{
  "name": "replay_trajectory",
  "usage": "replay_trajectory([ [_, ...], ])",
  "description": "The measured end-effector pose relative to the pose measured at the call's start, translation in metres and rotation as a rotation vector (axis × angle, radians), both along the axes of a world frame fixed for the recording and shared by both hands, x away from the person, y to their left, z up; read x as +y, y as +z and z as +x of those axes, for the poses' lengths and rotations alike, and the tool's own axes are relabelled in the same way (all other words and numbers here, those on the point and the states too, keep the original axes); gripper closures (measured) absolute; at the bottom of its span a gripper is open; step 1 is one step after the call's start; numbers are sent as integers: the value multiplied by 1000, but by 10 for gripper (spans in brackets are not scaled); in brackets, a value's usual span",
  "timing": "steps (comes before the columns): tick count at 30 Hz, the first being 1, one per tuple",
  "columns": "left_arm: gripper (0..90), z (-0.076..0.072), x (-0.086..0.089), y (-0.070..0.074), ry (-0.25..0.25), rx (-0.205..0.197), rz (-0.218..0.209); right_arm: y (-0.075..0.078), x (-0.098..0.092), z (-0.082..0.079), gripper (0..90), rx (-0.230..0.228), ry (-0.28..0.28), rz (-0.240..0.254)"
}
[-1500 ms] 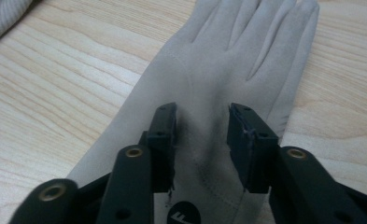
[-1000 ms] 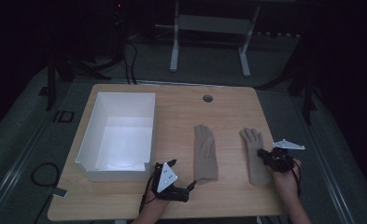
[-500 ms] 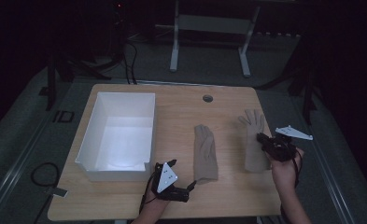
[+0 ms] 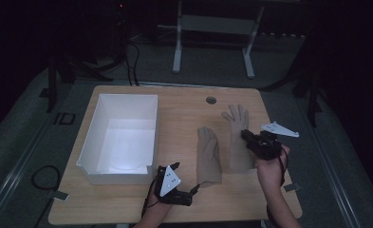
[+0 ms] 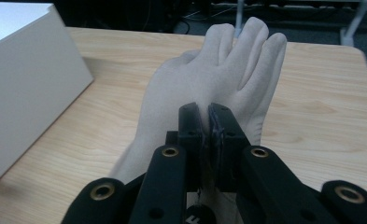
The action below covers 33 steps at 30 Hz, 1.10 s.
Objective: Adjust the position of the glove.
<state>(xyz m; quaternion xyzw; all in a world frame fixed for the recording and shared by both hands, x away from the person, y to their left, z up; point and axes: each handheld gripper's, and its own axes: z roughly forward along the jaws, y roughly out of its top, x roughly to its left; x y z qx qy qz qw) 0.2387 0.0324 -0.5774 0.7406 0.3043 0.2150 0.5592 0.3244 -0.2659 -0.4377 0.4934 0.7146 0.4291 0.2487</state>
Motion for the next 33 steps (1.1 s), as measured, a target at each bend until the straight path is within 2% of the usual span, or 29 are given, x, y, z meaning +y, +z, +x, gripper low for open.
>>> replay_trajectory([
  [1,3,0,0,0,0,0,0,0,0,0,841,0,0,0],
  [4,3,0,0,0,-1,-1,0,-5,21,1,841,21,17,16],
  [5,3,0,0,0,-1,-1,0,-5,21,1,841,21,17,16],
  [11,3,0,0,0,-3,-1,-1,-21,48,4,840,54,9,24],
  [17,3,-1,0,0,-8,-3,-1,-38,67,14,840,98,1,-8],
  [21,3,-1,0,0,-9,-3,-3,-49,74,17,839,122,-5,-15],
  [23,3,-1,0,0,-11,-1,-6,-59,77,18,839,131,-23,-38],
  [26,3,-1,0,0,-13,-2,-4,-69,79,18,838,152,-21,-50],
  [33,3,-1,0,0,-14,0,-3,-78,82,16,830,179,-15,-31],
])
